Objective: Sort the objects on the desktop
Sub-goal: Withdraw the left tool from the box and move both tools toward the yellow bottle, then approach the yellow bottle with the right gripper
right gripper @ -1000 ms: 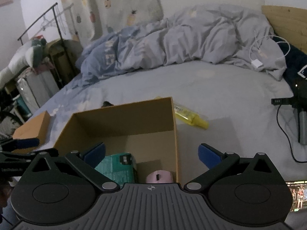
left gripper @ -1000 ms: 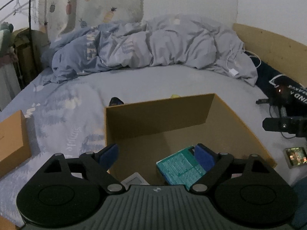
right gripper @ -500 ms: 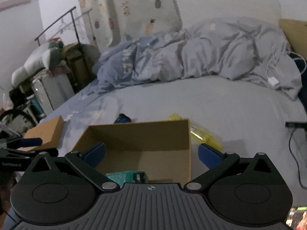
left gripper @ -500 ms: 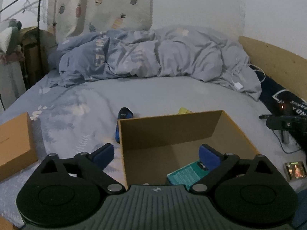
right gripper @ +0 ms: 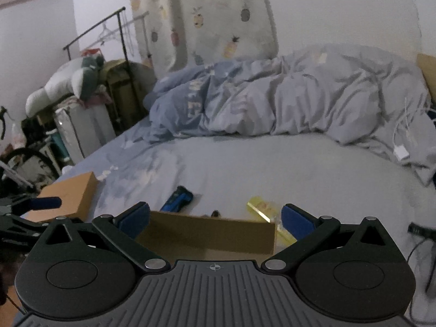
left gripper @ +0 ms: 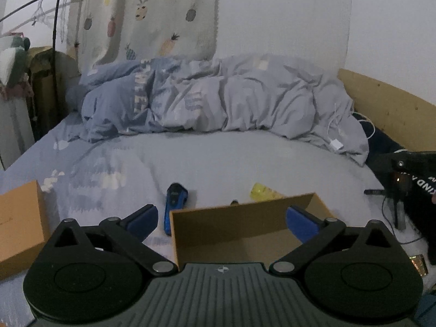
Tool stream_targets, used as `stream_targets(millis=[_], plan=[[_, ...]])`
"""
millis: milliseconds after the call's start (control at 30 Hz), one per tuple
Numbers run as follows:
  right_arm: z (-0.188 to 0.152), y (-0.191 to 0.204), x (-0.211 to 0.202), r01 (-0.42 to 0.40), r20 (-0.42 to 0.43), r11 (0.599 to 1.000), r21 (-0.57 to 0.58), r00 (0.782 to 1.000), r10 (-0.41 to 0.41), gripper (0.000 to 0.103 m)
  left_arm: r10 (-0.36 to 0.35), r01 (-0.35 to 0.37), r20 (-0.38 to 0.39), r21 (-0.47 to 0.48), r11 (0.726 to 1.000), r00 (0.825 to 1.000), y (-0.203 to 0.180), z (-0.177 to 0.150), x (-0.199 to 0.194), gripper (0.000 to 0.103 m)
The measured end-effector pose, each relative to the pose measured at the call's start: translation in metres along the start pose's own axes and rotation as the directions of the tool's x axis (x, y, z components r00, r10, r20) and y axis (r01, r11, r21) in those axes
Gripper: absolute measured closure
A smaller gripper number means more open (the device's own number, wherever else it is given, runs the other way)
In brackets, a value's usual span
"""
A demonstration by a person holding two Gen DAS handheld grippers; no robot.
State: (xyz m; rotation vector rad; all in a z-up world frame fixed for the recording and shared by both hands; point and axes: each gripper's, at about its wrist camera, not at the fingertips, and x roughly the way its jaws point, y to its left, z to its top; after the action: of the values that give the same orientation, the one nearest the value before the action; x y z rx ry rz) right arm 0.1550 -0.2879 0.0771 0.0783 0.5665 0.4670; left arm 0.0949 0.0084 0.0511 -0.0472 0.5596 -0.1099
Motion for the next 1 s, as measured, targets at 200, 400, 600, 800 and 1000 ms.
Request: stream_targets(millis=[200,400,600,800,1000], plan=[[0.047,-0.004,0.002,0.006,0.014,1.0,-0.015,1.0,-0.006,0.0,-0.028,0.028,0.028,0.01,1.0,0.999,-0.004,0.029,0.002,0.0],[0.096,-0.009,0.009,0.001,0.043,0.999,-0.037,0.999,0.001,0.0,-0.033,0.032,0.069,0.017,0.999,0.997,-0.003,0.057,0.003,0.0],[0.117,-0.014,0.037,0.0,0.02,0.997,-0.082,1.0,0.001,0.0,-0.02,0.017,0.094,0.027,0.999,0.995,-0.003,0.073,0.013,0.0],[0.125,-0.028,0.072,-0.002,0.004,0.999,-0.053,1.0,0.002,0.0,-0.018,0.016,0.089,0.021,1.0,0.996,0.0,0.081,0.029,0.0],[0.131,-0.041,0.097,-0.007,-0.004,0.998,-0.057,1.0,0.007,0.0,-0.003,0.002,0.083,0.017,1.0,0.997,0.008,0.085,0.048,0.0]])
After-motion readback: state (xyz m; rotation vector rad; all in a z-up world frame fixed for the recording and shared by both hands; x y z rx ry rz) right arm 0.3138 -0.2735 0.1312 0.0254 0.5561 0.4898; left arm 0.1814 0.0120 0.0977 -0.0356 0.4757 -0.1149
